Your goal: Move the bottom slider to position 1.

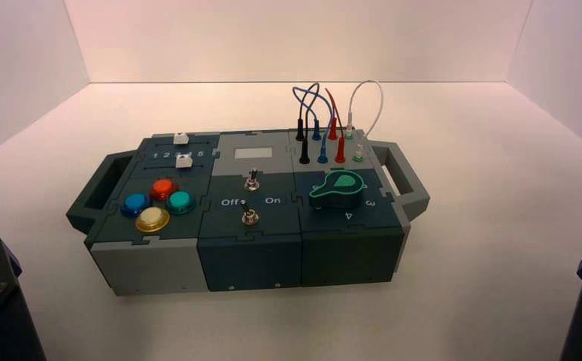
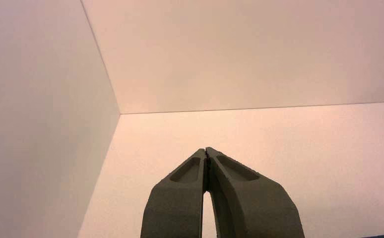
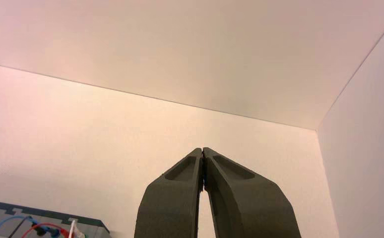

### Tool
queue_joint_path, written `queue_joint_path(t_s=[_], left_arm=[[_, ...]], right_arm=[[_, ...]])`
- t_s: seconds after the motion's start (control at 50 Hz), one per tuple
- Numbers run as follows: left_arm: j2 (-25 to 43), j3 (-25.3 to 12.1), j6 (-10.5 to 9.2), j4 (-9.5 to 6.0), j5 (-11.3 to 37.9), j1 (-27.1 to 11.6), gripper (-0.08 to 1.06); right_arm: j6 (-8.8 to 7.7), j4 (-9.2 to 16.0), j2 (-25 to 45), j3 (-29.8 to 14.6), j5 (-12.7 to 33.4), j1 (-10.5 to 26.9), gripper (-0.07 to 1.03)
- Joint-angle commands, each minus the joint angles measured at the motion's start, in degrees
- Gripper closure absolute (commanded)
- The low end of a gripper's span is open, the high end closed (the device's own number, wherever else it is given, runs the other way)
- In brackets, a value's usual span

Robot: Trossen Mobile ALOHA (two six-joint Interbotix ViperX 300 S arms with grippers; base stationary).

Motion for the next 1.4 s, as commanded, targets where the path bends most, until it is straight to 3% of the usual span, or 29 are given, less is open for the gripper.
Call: queue_joint_path(t_s=[0.02,0.46,0.66,0.86,1.0,1.4], left_arm=[[0.1,-1.1,-0.09,0.00,-0.3,0.2,1.01],[0.7,-0.9,-0.18,-0.18,0.7,0.2,1.01],[4.0,-1.9,-0.26,-0.26,6.6,-1.2,1.01],[10.0,-4.2,-0.70,-0.35,15.6,-5.4,1.01],[14.8,-4.3,-1.85,-1.32,18.1,-7.0,1.01],[28.2,-5.4,-1.76,-4.57,22.1,-8.6,1.01]], right_arm=[[0.09,0.2,0.0,-2.2,-0.2,-0.4,0.98],[0.18,0.7,0.5,-2.1,0.5,-0.3,0.99],[0.35,2.8,3.1,-3.2,3.7,-0.2,0.98],[0.35,4.5,7.6,-5.0,7.3,0.7,0.98],[0.35,4.7,10.6,-6.0,9.5,2.4,0.99],[0.26,6.4,14.9,-8.5,15.3,4.6,0.99]])
